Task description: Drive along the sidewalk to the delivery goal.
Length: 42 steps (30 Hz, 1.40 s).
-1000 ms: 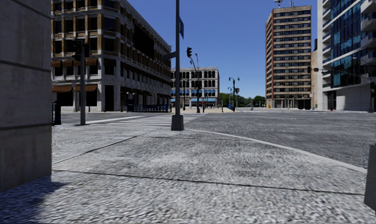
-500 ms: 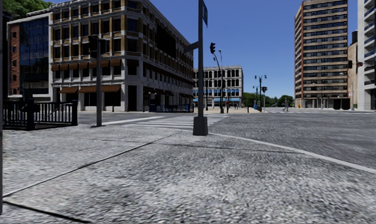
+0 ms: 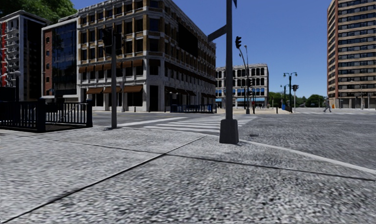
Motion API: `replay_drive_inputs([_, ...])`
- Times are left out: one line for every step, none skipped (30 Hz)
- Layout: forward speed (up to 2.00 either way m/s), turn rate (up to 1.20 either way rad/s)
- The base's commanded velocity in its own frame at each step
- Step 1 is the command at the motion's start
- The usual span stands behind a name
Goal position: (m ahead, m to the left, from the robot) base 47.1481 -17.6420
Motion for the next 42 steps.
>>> replay_drive_inputs([2.0,0.39])
replay_drive_inputs([2.0,0.39])
replay_drive_inputs([2.0,0.39])
replay_drive_inputs([2.0,0.39])
replay_drive_inputs([2.0,0.39])
replay_drive_inputs([2.0,0.39])
replay_drive_inputs([2.0,0.36])
replay_drive_inputs([2.0,0.29])
replay_drive_inputs([2.0,0.23])
replay_drive_inputs([2.0,0.23])
replay_drive_inputs([2.0,0.14])
replay_drive_inputs([2.0,0.0])
replay_drive_inputs([2.0,0.0])
replay_drive_inputs([2.0,0.0])
replay_drive_inputs([2.0,0.0])
replay_drive_inputs([2.0,0.0])
replay_drive_inputs([2.0,0.0])
replay_drive_inputs([2.0,0.0])
replay_drive_inputs([2.0,0.0])
replay_drive_inputs([2.0,0.0])
replay_drive_inputs([2.0,0.0])
replay_drive_inputs([2.0,0.0])
replay_drive_inputs([2.0,0.0])
replay_drive_inputs([2.0,0.0])
replay_drive_inputs([2.0,0.0])
replay_drive_inputs([2.0,0.0])
replay_drive_inputs([2.0,0.0])
replay_drive_inputs([2.0,0.0])
replay_drive_inputs([2.0,0.0])
replay_drive_inputs([2.0,0.0])
replay_drive_inputs([2.0,0.0])
replay_drive_inputs([2.0,0.0])
replay_drive_inputs([2.0,0.0])
replay_drive_inputs([2.0,0.0])
replay_drive_inputs([2.0,0.0])
replay_drive_inputs([2.0,0.0])
replay_drive_inputs([2.0,0.0])
replay_drive_inputs([2.0,0.0])
replay_drive_inputs([2.0,0.0])
replay_drive_inputs([2.0,0.0])
replay_drive_inputs([2.0,0.0])
replay_drive_inputs([2.0,0.0])
